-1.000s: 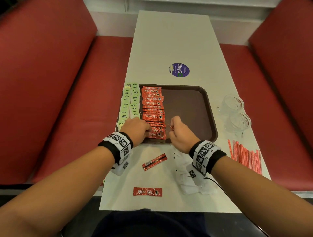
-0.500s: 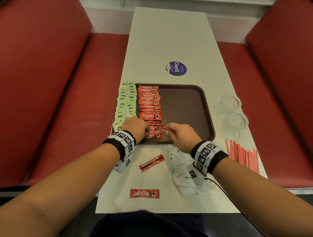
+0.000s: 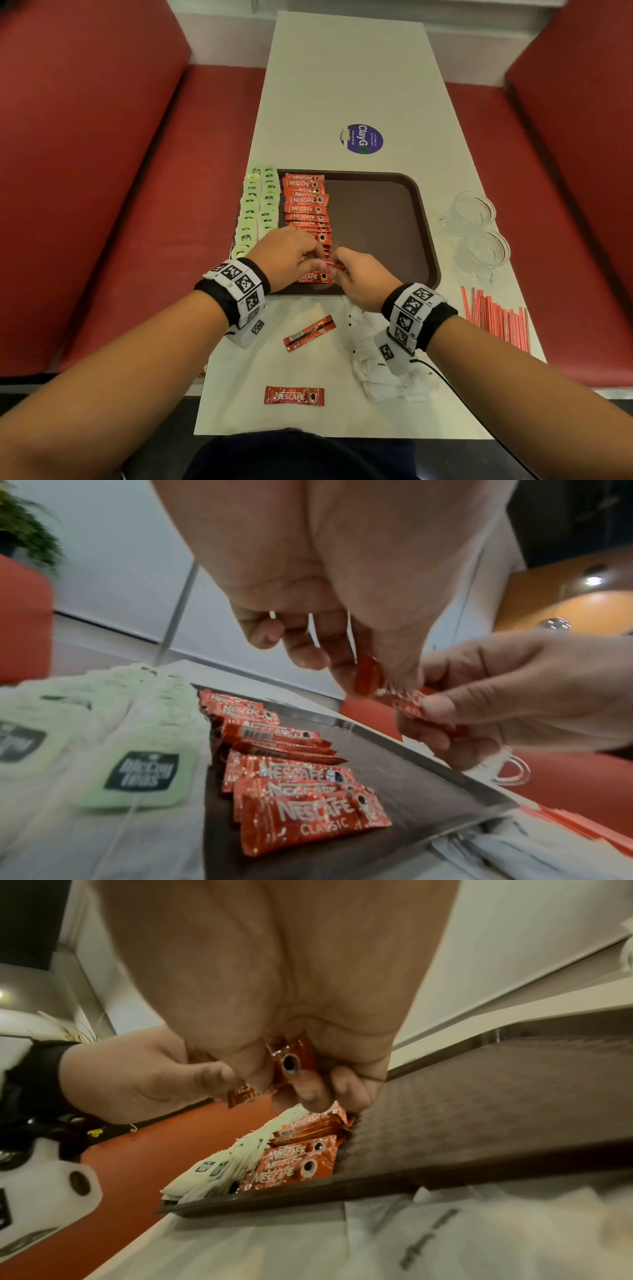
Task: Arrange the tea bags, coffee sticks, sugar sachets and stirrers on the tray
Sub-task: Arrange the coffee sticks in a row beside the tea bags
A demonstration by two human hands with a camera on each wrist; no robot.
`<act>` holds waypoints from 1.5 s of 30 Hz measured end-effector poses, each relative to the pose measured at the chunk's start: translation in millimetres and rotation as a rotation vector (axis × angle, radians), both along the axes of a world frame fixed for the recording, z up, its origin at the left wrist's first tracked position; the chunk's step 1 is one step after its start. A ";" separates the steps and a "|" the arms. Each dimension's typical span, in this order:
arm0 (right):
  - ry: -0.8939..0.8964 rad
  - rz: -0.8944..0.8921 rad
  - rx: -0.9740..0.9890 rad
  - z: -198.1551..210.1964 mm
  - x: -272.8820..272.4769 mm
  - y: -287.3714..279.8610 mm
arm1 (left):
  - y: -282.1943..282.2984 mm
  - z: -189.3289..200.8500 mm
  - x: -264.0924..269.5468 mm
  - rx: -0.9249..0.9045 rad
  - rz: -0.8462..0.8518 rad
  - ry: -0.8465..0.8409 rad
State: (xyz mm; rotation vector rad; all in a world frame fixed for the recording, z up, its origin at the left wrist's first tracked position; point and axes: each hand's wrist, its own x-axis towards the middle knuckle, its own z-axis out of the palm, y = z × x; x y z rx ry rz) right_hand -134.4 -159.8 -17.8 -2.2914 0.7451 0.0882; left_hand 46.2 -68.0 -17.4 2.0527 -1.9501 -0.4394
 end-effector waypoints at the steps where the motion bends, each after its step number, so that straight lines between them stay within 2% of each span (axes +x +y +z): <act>1: -0.006 0.005 -0.007 1.2 2.2 0.6 | 0.7 1.3 0.8 0.016 -0.035 -0.046; 4: -0.017 -0.030 -0.025 5.9 5.7 3.0 | 1.7 4.2 8.9 0.030 0.000 -0.132; 8: 0.050 -0.087 -0.024 5.2 4.0 5.5 | 10.6 0.7 25.5 0.134 0.205 -0.218; 10: 0.132 0.053 -0.078 2.1 3.6 9.4 | 15.2 -2.0 26.2 0.177 0.245 -0.221; 14: 0.309 0.387 -0.144 -7.8 6.1 25.5 | 13.2 -7.2 13.9 0.241 0.176 -0.189; 18: 0.438 0.463 -0.222 -17.6 12.9 37.9 | 5.3 -16.3 6.3 0.309 0.121 -0.212; 24: 0.501 0.538 -0.296 -18.1 19.0 42.2 | 1.3 -20.4 3.0 0.345 0.113 -0.333; 30: 0.436 0.469 -0.207 -12.8 9.4 35.5 | -1.4 -19.4 2.0 0.311 0.154 -0.314; 38: 0.361 0.276 -0.052 -0.1 -12.8 23.3 | 31.0 -6.9 -5.2 0.112 0.087 -0.213; 42: 0.296 0.142 0.012 3.1 -24.3 21.3 | 58.9 -7.2 -17.9 0.233 -0.009 -0.173; 45: 0.246 0.067 0.013 1.4 -28.3 27.5 | 81.8 -13.8 -33.4 0.359 -0.204 -0.221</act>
